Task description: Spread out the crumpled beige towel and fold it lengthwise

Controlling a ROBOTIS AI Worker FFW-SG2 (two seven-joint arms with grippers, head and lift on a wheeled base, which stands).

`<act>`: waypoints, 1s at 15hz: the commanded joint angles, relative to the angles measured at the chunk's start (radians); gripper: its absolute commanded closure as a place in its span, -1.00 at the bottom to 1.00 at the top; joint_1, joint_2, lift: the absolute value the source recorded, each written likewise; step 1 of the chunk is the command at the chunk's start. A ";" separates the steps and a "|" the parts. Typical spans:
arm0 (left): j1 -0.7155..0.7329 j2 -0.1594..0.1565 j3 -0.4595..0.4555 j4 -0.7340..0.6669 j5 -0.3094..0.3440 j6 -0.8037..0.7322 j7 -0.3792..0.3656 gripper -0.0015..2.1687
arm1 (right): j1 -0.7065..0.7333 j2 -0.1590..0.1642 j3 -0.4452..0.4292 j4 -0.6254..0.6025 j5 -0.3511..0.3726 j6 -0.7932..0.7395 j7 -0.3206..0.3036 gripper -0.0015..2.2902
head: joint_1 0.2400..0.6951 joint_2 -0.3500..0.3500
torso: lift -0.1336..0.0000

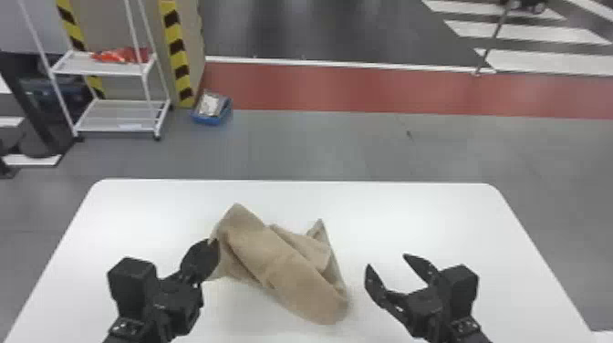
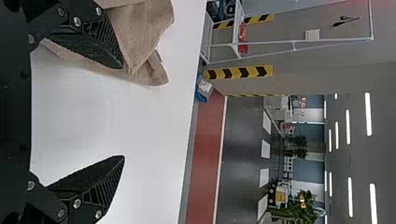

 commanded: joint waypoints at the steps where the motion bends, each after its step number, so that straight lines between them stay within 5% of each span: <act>1: 0.072 0.003 0.079 -0.117 0.126 -0.029 -0.102 0.98 | 0.006 0.001 0.002 -0.010 -0.004 -0.001 0.000 -0.81 | 1.00 -0.27 | 1.00; 4: 0.093 0.003 0.181 -0.130 0.284 -0.013 -0.311 0.98 | 0.011 0.001 -0.003 -0.017 -0.006 0.002 -0.003 -0.81 | 1.00 -0.25 | 1.00; 9: 0.069 -0.009 0.164 -0.261 0.252 0.134 -0.272 0.98 | 0.012 0.001 0.002 -0.043 -0.013 0.033 -0.017 -0.81 | 1.00 -0.20 | 1.00; 15: -0.066 -0.009 0.076 -0.296 0.211 0.324 -0.211 0.98 | 0.017 0.001 -0.041 -0.042 -0.049 0.023 -0.015 -0.81 | 1.00 -0.36 | 1.00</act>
